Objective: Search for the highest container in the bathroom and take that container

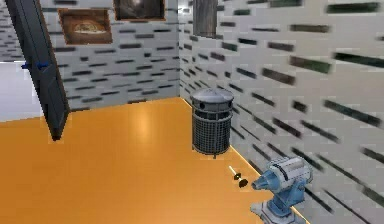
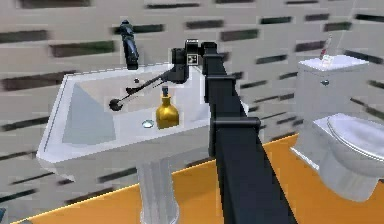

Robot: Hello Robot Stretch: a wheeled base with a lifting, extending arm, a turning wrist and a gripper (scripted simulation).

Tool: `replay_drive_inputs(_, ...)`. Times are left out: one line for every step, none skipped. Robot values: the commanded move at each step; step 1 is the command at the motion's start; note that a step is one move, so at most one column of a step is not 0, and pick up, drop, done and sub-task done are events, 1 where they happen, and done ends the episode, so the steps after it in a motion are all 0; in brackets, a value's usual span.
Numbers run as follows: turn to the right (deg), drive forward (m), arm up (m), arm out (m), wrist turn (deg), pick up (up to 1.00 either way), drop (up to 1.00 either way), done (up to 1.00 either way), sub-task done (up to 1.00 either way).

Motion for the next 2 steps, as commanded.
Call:
replay_drive_inputs(0.0, 0.00, 0.00, 0.00, -45.0, 0.00, 0.00, 0.00, 0.00)
replay_drive_inputs(0.0, 0.00, 0.00, 0.00, -6.0, 0.00, 0.00, 0.00, 0.00)
